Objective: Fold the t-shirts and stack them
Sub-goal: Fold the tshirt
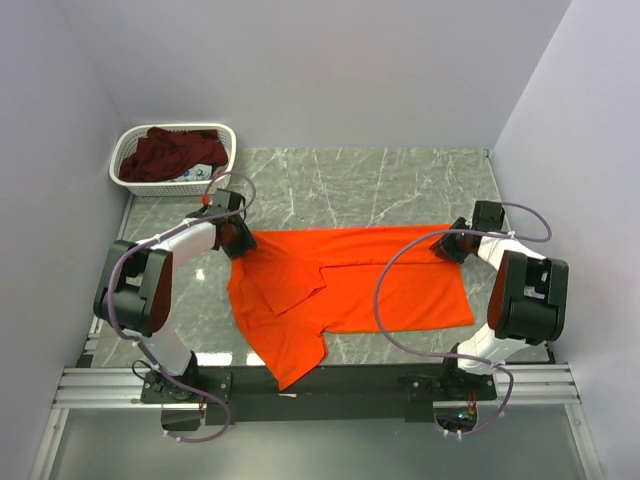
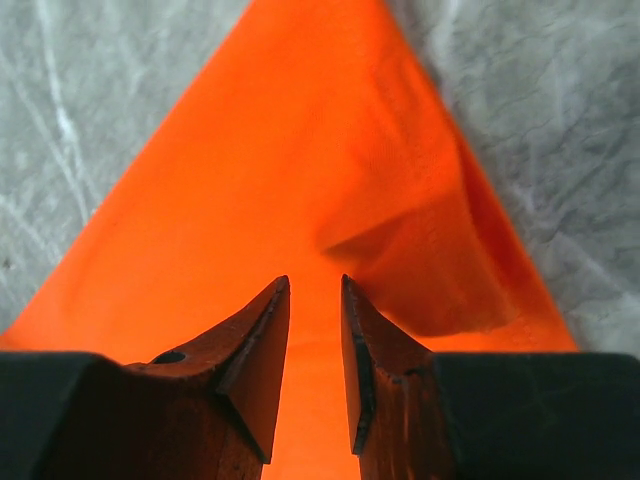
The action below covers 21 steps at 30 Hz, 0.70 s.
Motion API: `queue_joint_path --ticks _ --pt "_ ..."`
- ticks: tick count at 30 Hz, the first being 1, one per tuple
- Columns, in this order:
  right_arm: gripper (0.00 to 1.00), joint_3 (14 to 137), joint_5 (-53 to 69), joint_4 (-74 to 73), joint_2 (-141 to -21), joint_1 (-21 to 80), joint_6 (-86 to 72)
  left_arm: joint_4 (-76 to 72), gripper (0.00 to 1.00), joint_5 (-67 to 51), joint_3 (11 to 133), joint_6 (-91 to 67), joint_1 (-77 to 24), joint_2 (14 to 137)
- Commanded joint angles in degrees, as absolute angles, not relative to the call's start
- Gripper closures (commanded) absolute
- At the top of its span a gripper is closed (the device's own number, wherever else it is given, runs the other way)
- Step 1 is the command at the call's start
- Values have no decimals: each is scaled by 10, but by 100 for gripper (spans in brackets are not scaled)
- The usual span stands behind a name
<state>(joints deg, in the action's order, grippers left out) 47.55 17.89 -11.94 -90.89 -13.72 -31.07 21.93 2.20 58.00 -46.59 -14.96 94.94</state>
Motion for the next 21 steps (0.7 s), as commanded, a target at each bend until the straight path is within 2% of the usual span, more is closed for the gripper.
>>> queue_joint_path --ticks 1,6,10,21 --pt "66 466 146 -94 -922 -148 -316 197 61 33 556 -495 -137 957" --pt "66 447 124 -95 -917 -175 -323 191 64 47 488 -523 -82 931" --pt "66 443 113 -100 -910 -188 -322 192 61 41 479 -519 -62 912" --pt "64 491 128 -124 -850 -165 -285 240 33 42 564 -489 -64 860"
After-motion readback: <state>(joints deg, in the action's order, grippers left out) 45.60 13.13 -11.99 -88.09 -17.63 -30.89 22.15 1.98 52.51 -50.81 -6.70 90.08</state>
